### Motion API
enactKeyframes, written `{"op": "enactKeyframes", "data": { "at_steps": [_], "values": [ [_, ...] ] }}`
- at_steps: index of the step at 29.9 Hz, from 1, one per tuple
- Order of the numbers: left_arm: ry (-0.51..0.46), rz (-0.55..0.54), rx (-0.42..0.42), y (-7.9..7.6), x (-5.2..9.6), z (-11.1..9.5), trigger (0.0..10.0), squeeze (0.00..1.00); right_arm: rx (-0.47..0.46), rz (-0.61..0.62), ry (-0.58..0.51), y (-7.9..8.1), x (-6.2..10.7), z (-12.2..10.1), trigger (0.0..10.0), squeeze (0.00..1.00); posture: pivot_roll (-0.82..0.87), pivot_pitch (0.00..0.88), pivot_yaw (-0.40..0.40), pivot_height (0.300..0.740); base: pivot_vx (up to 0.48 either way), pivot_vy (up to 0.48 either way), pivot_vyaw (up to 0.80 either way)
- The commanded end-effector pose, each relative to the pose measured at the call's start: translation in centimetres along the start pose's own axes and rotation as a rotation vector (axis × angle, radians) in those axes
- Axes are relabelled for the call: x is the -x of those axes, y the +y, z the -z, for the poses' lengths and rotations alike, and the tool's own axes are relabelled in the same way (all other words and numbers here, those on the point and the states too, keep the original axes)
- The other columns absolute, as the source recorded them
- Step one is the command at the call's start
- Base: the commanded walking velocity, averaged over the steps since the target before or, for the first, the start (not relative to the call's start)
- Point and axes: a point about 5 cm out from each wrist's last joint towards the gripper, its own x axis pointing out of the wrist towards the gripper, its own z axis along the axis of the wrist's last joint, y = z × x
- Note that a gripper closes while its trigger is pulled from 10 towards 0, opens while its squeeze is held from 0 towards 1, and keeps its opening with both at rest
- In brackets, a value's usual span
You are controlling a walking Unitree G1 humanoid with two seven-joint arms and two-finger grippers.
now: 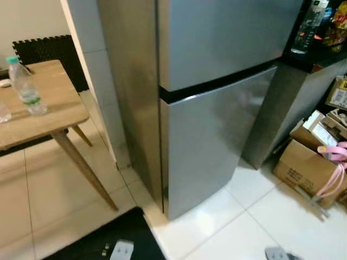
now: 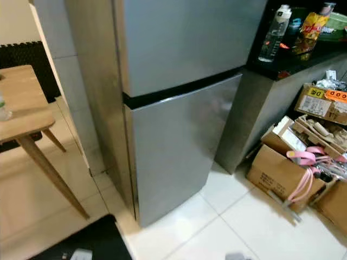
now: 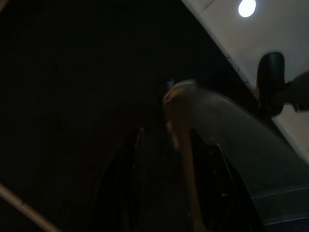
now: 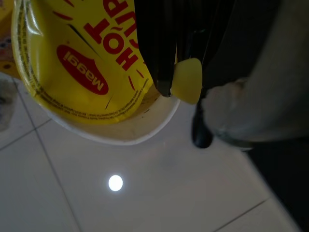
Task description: Restocking fridge
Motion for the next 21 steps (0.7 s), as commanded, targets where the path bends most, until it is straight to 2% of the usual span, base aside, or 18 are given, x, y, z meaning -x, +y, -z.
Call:
{"op": "enactKeyframes", "data": {
  "at_steps": [1, 8, 13, 14, 15, 18, 19, 20, 21],
  "values": [
    [0.025, -0.003, 0.001, 0.0, 0.0, 0.6, 10.0, 0.00, 0.002, -0.019, 0.015, 0.6, 0.0, 0.5, 10.0, 0.00, -0.07, 0.000, -0.013, 0.740, 0.000, 0.000, 0.00],
    [0.022, -0.008, 0.014, 0.1, 0.1, 0.7, 10.0, 0.00, 0.005, -0.022, 0.016, 0.7, 0.0, 0.5, 10.0, 0.00, -0.07, 0.000, -0.011, 0.740, 0.000, 0.000, 0.00],
    [-0.025, -0.050, 0.083, 0.9, 0.1, -0.3, 10.0, 0.00, 0.008, -0.022, 0.017, 0.8, 0.0, 0.6, 10.0, 0.00, -0.07, 0.000, -0.011, 0.740, 0.000, 0.000, 0.00],
    [-0.061, -0.077, 0.108, 1.5, 0.1, -1.2, 10.0, 0.00, 0.010, -0.021, 0.017, 0.8, 0.0, 0.6, 10.0, 0.00, -0.07, 0.000, -0.012, 0.740, 0.000, 0.000, 0.00],
    [-0.061, -0.077, 0.108, 1.5, 0.1, -1.2, 10.0, 0.00, 0.010, -0.021, 0.017, 0.8, 0.0, 0.6, 10.0, 0.00, -0.07, 0.000, -0.012, 0.740, 0.000, 0.000, 0.00],
    [-0.226, -0.076, 0.267, 2.5, 0.4, -5.1, 10.0, 0.00, 0.010, -0.024, 0.016, 1.0, 0.0, 0.7, 10.0, 0.00, -0.06, 0.000, -0.010, 0.740, 0.000, 0.000, 0.00],
    [-0.264, -0.072, 0.297, 2.7, 0.5, -6.0, 10.0, 0.28, 0.010, -0.024, 0.016, 1.0, 0.0, 0.8, 10.0, 0.00, -0.06, 0.000, -0.010, 0.740, 0.000, 0.000, 0.00],
    [-0.319, -0.067, 0.314, 3.1, 0.7, -7.6, 10.0, 1.00, 0.015, -0.023, 0.018, 1.1, 0.0, 0.8, 10.0, 0.00, -0.06, 0.000, -0.009, 0.740, 0.000, 0.000, 0.00],
    [-0.319, -0.067, 0.314, 3.1, 0.7, -7.6, 10.0, 1.00, 0.015, -0.023, 0.018, 1.1, 0.0, 0.8, 10.0, 0.00, -0.06, 0.000, -0.009, 0.740, 0.000, 0.000, 0.00]
  ]
}}
